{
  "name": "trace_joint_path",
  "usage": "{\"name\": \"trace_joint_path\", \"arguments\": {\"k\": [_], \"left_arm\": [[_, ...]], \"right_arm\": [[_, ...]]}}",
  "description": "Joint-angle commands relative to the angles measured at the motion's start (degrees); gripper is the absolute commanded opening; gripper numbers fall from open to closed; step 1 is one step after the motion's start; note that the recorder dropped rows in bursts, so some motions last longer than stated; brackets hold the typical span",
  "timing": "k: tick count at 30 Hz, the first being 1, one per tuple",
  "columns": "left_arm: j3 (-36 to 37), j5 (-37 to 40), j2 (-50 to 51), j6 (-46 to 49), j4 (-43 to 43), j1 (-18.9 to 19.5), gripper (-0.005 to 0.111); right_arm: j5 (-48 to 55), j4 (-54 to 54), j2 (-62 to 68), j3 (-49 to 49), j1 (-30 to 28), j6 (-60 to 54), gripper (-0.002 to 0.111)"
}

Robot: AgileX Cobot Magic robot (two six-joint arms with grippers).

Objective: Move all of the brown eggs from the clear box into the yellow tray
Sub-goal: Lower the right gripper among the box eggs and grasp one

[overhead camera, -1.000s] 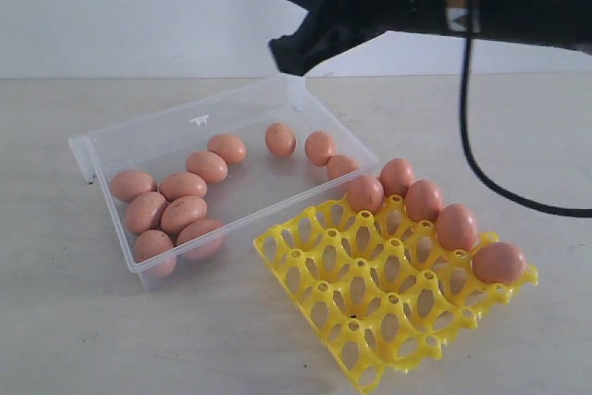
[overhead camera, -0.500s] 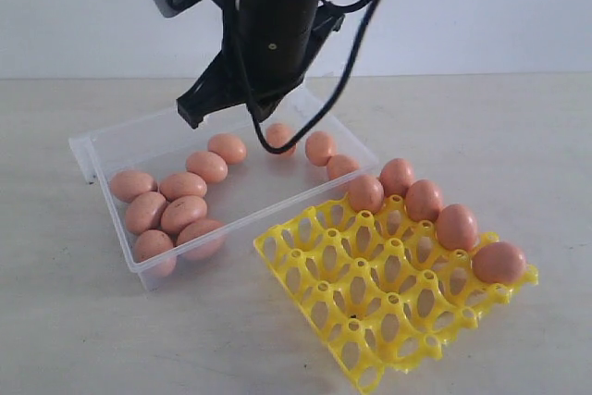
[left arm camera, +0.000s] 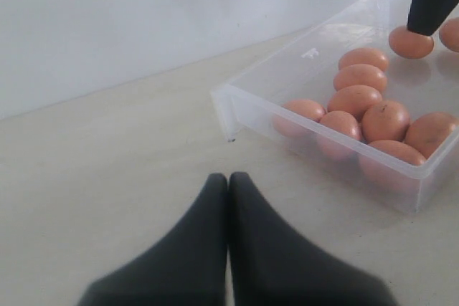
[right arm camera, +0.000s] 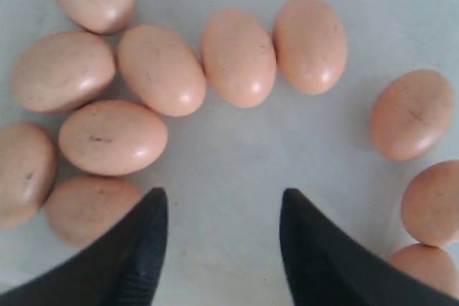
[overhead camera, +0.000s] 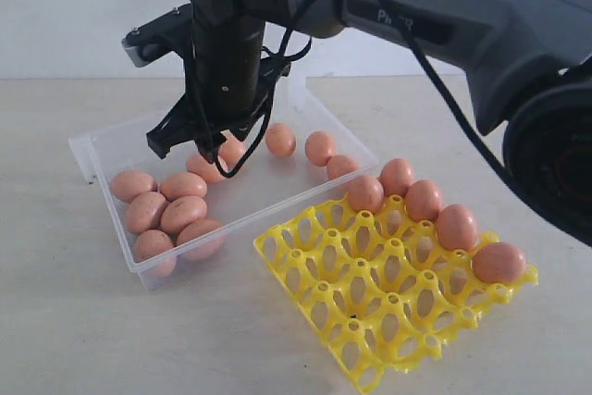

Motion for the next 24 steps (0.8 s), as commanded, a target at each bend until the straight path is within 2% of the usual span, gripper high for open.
{"name": "trace_joint_path", "arguments": {"k": [1,3,10,15,24], "left_arm": [[-0.05,-0.48,-0.11,0.02,-0.45,0.04,-0.004],[-0.05,-0.48,-0.11,0.02,-0.45,0.04,-0.004],[-0.05,-0.48,-0.11,0.02,-0.45,0.04,-0.004],[-0.05,-0.48,-0.11,0.02,-0.45,0.04,-0.004],[-0.05,-0.48,-0.11,0.02,-0.45,0.04,-0.004]], "right_arm": [[-3.46,-13.51,1.56,-0.51,-0.19,13.64,0.058],[-4.39,-18.12,2.50,-0.51,-0.66,19.58,0.058],[-8.39,-15.57,5.32,-0.51,-5.39,24.64,0.058],[-10.46,-11.33,6.96,-0.51,-8.15,24.58,0.058],[-21.04,-10.01,8.17,-0.51,-8.28,24.98,0.058]]}}
